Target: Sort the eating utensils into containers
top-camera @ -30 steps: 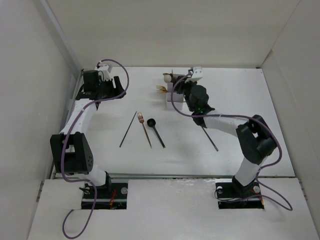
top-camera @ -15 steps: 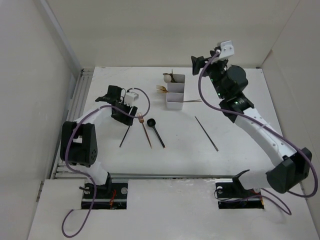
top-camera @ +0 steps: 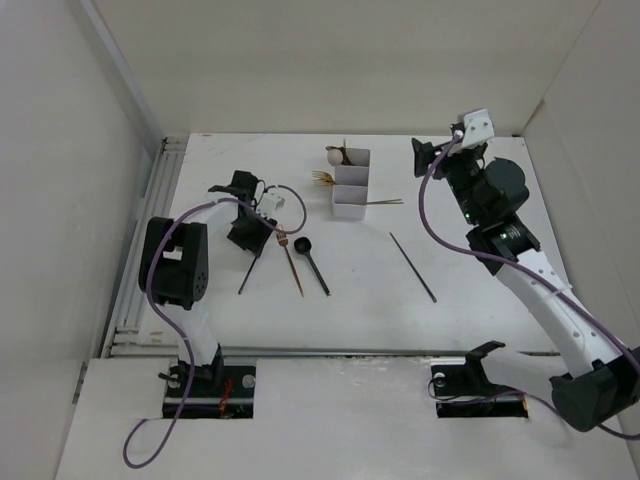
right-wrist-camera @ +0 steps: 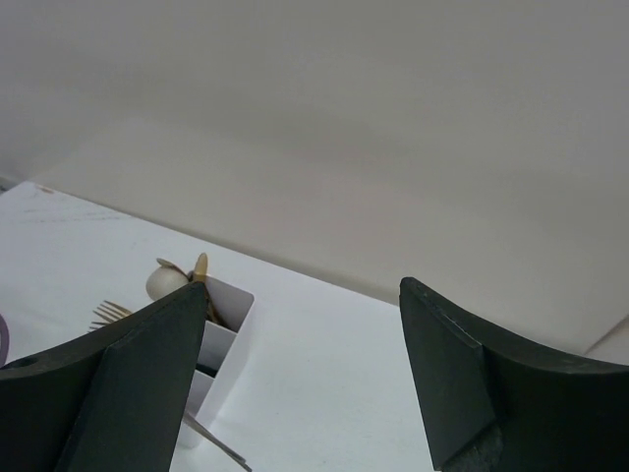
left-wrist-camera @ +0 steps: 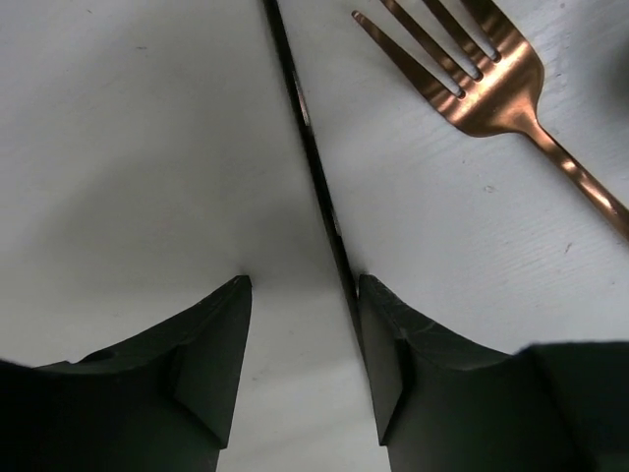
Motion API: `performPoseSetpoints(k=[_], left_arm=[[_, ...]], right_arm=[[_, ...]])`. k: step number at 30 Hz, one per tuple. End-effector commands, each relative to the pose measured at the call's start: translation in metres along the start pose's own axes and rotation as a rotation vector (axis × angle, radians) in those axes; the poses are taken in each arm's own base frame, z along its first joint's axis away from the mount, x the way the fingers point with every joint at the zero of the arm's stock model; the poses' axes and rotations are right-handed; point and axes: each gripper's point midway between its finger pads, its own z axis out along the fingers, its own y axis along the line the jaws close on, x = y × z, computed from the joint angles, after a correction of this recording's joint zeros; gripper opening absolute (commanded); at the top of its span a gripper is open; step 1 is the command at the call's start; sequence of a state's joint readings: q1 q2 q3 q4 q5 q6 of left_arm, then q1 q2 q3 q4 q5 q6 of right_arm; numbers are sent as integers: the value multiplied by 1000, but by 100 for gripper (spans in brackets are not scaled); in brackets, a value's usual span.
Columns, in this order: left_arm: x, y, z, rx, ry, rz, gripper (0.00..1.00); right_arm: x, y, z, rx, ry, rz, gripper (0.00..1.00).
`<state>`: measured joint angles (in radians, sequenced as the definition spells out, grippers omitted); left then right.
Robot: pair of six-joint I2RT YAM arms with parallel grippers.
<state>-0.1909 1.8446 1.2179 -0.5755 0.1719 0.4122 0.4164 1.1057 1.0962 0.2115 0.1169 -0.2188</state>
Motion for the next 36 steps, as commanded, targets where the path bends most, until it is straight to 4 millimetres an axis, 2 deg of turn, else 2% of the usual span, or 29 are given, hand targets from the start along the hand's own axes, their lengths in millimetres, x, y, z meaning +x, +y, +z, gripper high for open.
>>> performPoseSetpoints(k=[1, 5, 6, 7, 8, 9, 12, 14, 16, 19, 21, 23, 24, 25, 27, 28, 29, 30, 31, 32, 34, 35, 36], left_arm=[[18, 6, 6, -41, 101, 11, 44], [33, 7, 19, -45, 196, 27, 24], [31, 8, 21, -43, 200, 36, 20], [32, 10, 21, -55, 205, 37, 8], [37, 13, 25, -68, 222, 38, 3], [33, 15, 27, -76, 203, 39, 0], [39, 24, 27, -81, 204, 8, 0], [26, 27, 24, -57, 156, -22, 0], [17, 33, 12, -38, 100, -92, 0], [-19, 40, -20, -7, -58, -140, 0], [-47, 49, -45, -22, -179, -129, 0], [-70, 51, -79, -48, -287, -95, 0], [-86, 53, -98, -62, -347, -80, 0], [-100, 45, -120, -55, -414, -40, 0], [-121, 38, -150, -71, -504, 15, 0], [-140, 31, -174, -77, -582, 76, 0], [-153, 12, -193, -69, -641, 127, 0], [-167, 4, -206, -79, -698, 161, 0], [-182, -7, -221, -71, -753, 198, 0], [-195, -31, -231, -31, -796, 254, 0], [-215, -55, -240, 11, -847, 315, 0], [-228, -72, -255, 44, -903, 361, 0], [-237, -93, -248, 90, -907, 401, 0]], right_arm=[[-10, -13, -9, 38, -30, -31, 84], [-12, -18, -16, 63, -36, -29, 84], [-12, -19, -16, 63, -35, -39, 84], [-17, -22, -19, 76, -45, -37, 84], [-11, -22, -20, 84, -31, -38, 84], [-11, -23, -23, 85, -35, -37, 84], [-9, -26, -26, 104, -29, -37, 84], [-12, -28, -31, 106, -40, -36, 84], [-8, -27, -31, 104, -31, -37, 83], [-7, -30, -31, 113, -29, -39, 86], [-4, -25, -28, 77, -28, -44, 94], [12, -24, -18, 52, 8, -54, 100], [19, -23, -15, 43, 21, -57, 100], [15, -29, -11, 53, 16, -60, 100], [24, -35, -2, 70, 41, -33, 100], [26, -43, 1, 81, 46, -38, 100], [26, -46, 3, 84, 46, -26, 100], [23, -52, 6, 97, 42, -29, 100], [31, -55, 8, 105, 59, -31, 100], [27, -62, 8, 127, 52, -33, 100], [32, -68, 10, 134, 68, -77, 100], [32, -69, 10, 134, 69, -91, 100], [27, -68, 10, 124, 58, -104, 100]])
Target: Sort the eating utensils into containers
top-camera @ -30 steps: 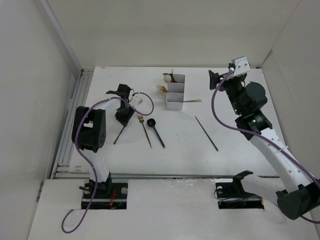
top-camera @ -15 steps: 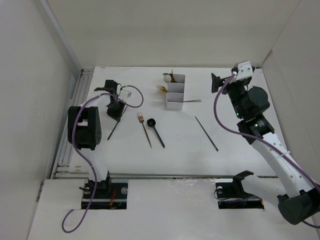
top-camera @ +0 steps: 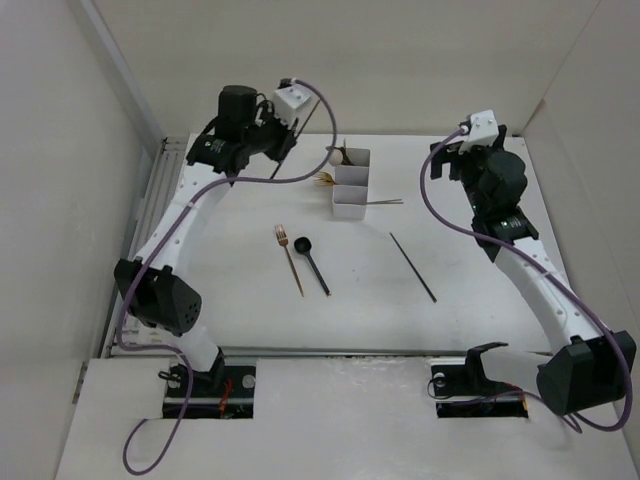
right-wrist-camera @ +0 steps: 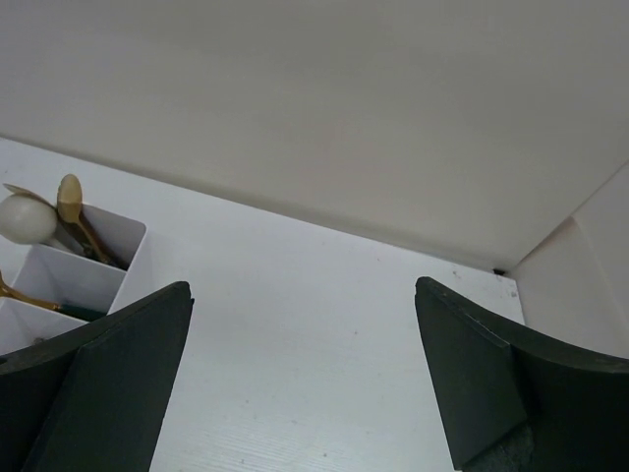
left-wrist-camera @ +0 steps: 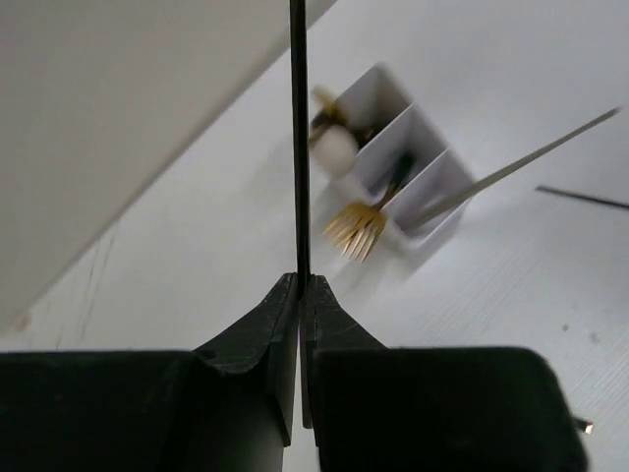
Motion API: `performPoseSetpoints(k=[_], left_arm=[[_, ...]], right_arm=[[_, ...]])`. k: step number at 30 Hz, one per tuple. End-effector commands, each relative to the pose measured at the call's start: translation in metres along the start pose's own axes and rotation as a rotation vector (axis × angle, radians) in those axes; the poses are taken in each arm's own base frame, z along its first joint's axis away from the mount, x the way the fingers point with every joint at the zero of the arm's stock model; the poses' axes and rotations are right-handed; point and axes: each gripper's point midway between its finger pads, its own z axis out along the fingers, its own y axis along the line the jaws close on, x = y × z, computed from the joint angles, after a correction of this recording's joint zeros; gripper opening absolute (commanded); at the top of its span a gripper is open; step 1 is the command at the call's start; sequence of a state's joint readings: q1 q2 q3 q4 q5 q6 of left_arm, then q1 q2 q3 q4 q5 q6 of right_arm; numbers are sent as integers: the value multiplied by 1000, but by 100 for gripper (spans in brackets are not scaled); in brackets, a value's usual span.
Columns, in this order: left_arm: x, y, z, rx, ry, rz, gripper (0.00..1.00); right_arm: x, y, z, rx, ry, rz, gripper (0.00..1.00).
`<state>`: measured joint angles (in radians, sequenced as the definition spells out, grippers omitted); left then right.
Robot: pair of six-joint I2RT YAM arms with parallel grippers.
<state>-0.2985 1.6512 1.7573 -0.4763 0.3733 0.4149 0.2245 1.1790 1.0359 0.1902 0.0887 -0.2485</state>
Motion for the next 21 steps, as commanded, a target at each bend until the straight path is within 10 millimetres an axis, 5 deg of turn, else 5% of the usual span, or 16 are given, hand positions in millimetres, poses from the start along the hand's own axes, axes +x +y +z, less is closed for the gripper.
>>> performPoseSetpoints(k=[1, 6, 7, 11, 13, 21], left_arm=[[-43, -47, 22, 171, -133, 94, 0], [-65, -104, 57, 352, -224, 177, 0], [-56, -117, 73, 392, -209, 176, 0], [-66, -136, 106, 427, -254, 215, 0], [-78, -132, 115, 416, -286, 228, 0], [-59, -133, 155, 407, -266, 266, 0]], right_arm=[[-51, -10, -3, 4, -126, -39, 100], [-58, -22, -4, 25, -141, -52, 100], [-64, -27, -4, 25, -154, -55, 100], [-60, -27, 7, 15, -141, -69, 100], [-62, -23, 10, -10, -148, -80, 100], [-52, -51, 12, 53, -121, -117, 100]])
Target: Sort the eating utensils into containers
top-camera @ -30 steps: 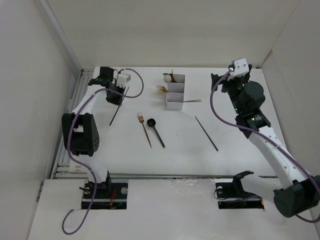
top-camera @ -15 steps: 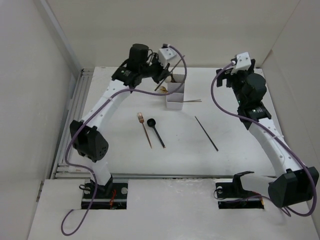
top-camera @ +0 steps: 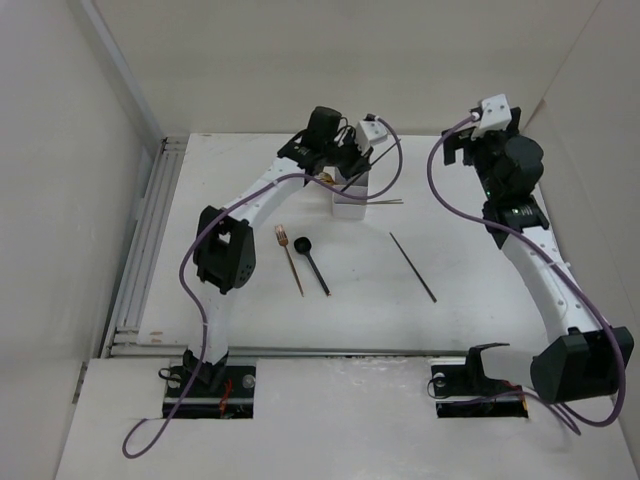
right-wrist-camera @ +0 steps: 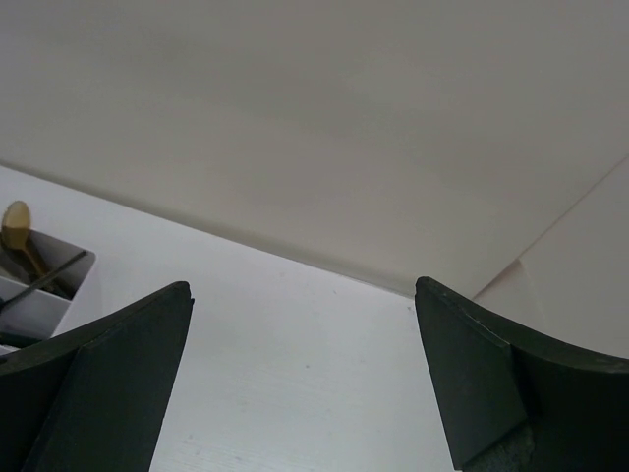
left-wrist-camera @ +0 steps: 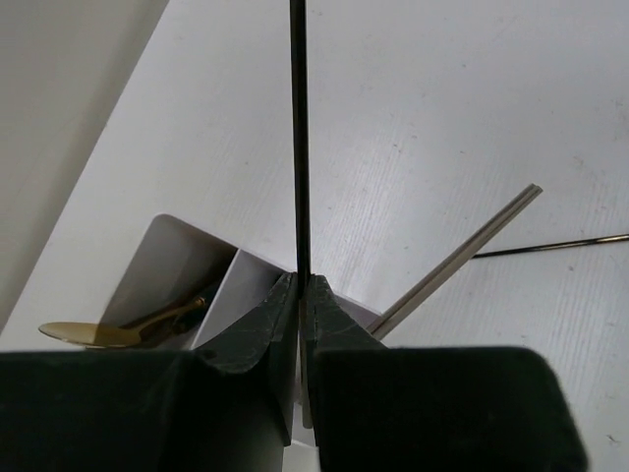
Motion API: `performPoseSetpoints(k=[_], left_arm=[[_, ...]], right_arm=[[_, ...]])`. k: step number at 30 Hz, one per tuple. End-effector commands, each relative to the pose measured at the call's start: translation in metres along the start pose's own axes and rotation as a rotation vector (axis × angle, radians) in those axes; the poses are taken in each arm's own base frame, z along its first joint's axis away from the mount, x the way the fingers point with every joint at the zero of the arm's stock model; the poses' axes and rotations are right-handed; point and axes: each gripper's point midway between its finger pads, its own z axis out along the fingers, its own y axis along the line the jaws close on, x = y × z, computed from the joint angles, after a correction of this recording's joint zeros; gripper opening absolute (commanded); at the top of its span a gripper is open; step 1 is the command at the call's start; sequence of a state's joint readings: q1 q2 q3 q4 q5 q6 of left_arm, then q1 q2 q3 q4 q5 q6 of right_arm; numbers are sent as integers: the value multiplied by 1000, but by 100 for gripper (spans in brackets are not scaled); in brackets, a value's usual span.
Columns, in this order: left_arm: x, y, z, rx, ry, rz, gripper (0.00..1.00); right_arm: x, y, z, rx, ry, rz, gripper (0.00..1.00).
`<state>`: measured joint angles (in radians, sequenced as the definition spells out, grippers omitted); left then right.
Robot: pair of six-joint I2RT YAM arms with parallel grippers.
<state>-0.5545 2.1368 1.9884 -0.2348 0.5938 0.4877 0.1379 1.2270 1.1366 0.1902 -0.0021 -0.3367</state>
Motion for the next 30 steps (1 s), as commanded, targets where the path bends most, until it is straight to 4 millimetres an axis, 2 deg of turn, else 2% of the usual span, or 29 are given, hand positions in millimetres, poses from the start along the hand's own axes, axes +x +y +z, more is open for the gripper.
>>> performPoseSetpoints(k=[1, 3, 7, 8, 9, 10, 13, 18, 20, 21, 23, 26, 27, 30], left_arm=[[-52, 13, -11, -36, -134, 129, 0], [-50, 13, -7, -26, -138, 138, 0], [-28, 4, 4, 22, -111, 112, 0], [-26, 5, 6, 20, -115, 114, 0], [-11, -1, 11, 42, -98, 99, 0], [-5, -2, 14, 43, -96, 97, 0], [8, -5, 20, 42, -100, 76, 0], [3, 2, 19, 23, -126, 55, 1], [3, 2, 19, 23, -126, 55, 15], [3, 2, 19, 24, -125, 46, 29], [3, 1, 18, 25, -125, 21, 40], [6, -2, 18, 32, -113, -13, 45], [-2, 0, 15, 26, -127, -3, 49], [-7, 4, 5, 6, -122, -31, 50]], right_arm=[[-24, -25, -1, 45, -67, -27, 100], [-22, -31, -1, 58, -63, -29, 100], [-22, -44, -2, 84, -64, -34, 100], [-23, -44, -2, 84, -64, -34, 100], [-23, -44, -2, 84, -64, -34, 100], [-23, -44, -2, 84, -64, -34, 100], [-23, -44, -2, 84, -64, -34, 100], [-33, -43, -10, 69, -88, -37, 100], [-32, -43, -10, 65, -73, -36, 100], [-33, -42, -13, 63, -71, -26, 100], [-35, -43, -16, 64, -72, -26, 100], [-40, -44, -22, 68, -85, -27, 100], [-39, -43, -25, 67, -85, -17, 100], [-39, -42, -25, 67, -86, -6, 100]])
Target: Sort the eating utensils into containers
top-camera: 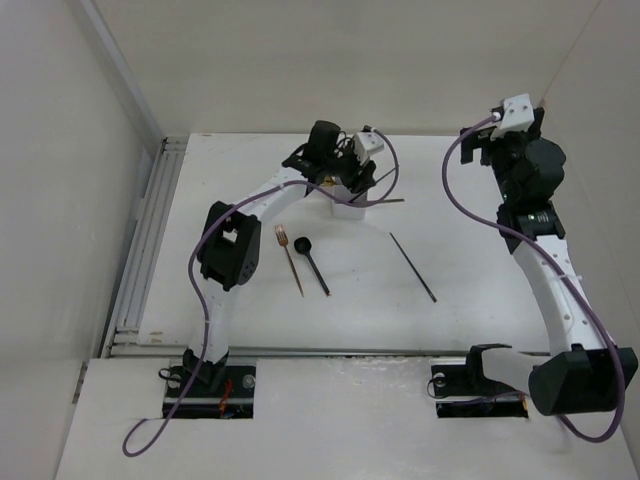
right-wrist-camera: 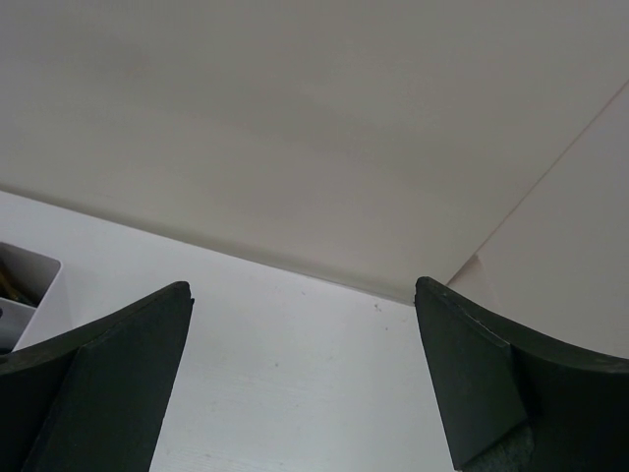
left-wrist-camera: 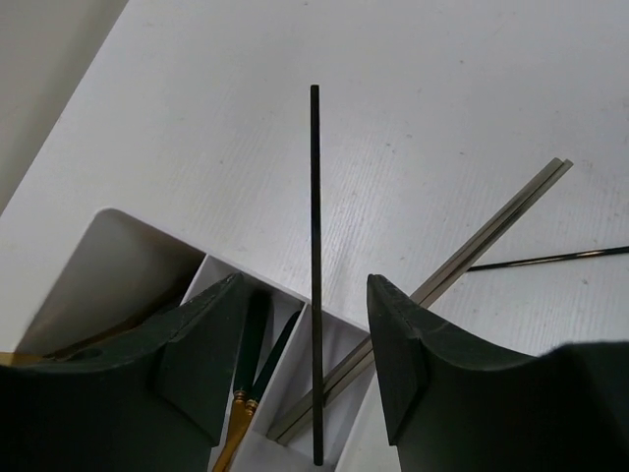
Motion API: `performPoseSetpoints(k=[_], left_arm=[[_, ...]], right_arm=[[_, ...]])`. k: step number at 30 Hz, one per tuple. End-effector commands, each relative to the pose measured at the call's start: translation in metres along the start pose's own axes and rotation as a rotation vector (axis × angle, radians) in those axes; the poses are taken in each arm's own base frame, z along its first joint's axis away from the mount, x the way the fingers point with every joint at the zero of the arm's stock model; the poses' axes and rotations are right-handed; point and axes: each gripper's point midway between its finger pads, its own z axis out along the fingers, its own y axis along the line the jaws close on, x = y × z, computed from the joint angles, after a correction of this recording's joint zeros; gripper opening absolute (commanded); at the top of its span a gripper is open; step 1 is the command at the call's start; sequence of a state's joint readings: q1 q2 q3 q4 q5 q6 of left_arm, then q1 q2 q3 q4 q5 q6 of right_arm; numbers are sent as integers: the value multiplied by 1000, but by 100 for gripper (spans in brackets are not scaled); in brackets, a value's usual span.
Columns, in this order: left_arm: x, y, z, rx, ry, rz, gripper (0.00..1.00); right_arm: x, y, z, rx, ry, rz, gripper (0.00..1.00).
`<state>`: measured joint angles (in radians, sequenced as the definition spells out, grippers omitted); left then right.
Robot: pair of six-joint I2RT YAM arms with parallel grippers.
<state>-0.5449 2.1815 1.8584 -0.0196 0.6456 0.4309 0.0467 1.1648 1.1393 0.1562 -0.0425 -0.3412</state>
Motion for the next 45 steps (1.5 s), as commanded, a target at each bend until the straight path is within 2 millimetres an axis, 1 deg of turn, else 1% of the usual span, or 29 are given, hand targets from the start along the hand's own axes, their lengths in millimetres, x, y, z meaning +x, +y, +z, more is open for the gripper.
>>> performPoseSetpoints(k=[1, 4, 6, 7, 8, 9, 10, 11, 12, 14, 15, 16, 17, 18, 19, 21, 22, 24, 25, 26, 29, 31, 32, 33, 34, 36, 37, 39, 45], left_arm=[[-50, 8, -28, -34, -89, 19, 50], [-64, 13, -38, -49, -110, -16, 50], [-78, 24, -55, -87, -134, -52, 51], [-83, 26, -57, -98, -142, -60, 51], [-94, 31, -69, -125, -159, -65, 51], [-97, 35, -76, -136, -169, -101, 51], [-101, 39, -83, -159, -178, -124, 52], [-105, 42, -88, -184, -184, -150, 52], [-109, 55, -104, -230, -199, -183, 52], [-103, 70, -120, -307, -196, -311, 52], [-100, 84, -138, -356, -199, -354, 52], [-87, 91, -144, -393, -174, -426, 52], [-86, 95, -155, -410, -171, -456, 52], [-72, 102, -161, -444, -146, -495, 52], [-63, 113, -179, -479, -136, -527, 51], [-39, 113, -194, -504, -83, -595, 49], [-32, 119, -213, -537, -82, -611, 48], [-15, 118, -228, -555, -71, -670, 48], [7, 114, -231, -552, -50, -715, 48], [15, 119, -250, -590, -57, -742, 48], [44, 116, -269, -631, -31, -807, 48], [49, 113, -273, -641, -36, -834, 48], [53, 109, -272, -631, -32, -839, 48], [50, 106, -275, -632, -39, -833, 48], [50, 106, -275, -632, -39, -833, 48], [43, 101, -280, -634, -50, -822, 48], [49, 98, -278, -631, -36, -836, 48], [39, 97, -285, -644, -53, -818, 48], [47, 92, -297, -659, -55, -835, 48]], right_arm=[[-31, -6, -6, 0, -75, 11, 100], [-25, -3, -8, -7, -56, 37, 100], [-15, -4, -10, 14, -14, 73, 100], [-2, -2, -12, 16, 41, 84, 95], [3, -3, -16, 20, 70, 85, 90], [13, -1, -19, 18, 110, 85, 83], [33, 7, -26, -4, 197, 111, 60], [45, 9, -31, -1, 247, 127, 48], [56, 13, -36, -2, 298, 151, 36], [84, 24, -53, -9, 434, 228, 19], [103, 37, -62, -48, 495, 246, 19], [122, 54, -73, -118, 574, 262, 22], [140, 60, -79, -127, 636, 272, 24], [153, 72, -86, -166, 684, 294, 26], [175, 85, -98, -188, 759, 307, 29], [200, 106, -113, -214, 865, 347, 36], [210, 118, -122, -209, 903, 340, 39], [215, 132, -123, -218, 934, 362, 46], [213, 143, -123, -237, 931, 333, 46], [212, 149, -121, -250, 931, 318, 46], [219, 170, -127, -285, 1005, 262, 46], [233, 181, -133, -294, 1064, 249, 46], [236, 196, -135, -346, 1076, 274, 47], [242, 202, -135, -364, 1090, 281, 47], [260, 211, -140, -378, 1156, 261, 47], [274, 218, -136, -374, 1197, 234, 46], [290, 225, -143, -386, 1254, 214, 46], [295, 229, -140, -380, 1257, 195, 45], [299, 227, -133, -292, 1244, 151, 47]])
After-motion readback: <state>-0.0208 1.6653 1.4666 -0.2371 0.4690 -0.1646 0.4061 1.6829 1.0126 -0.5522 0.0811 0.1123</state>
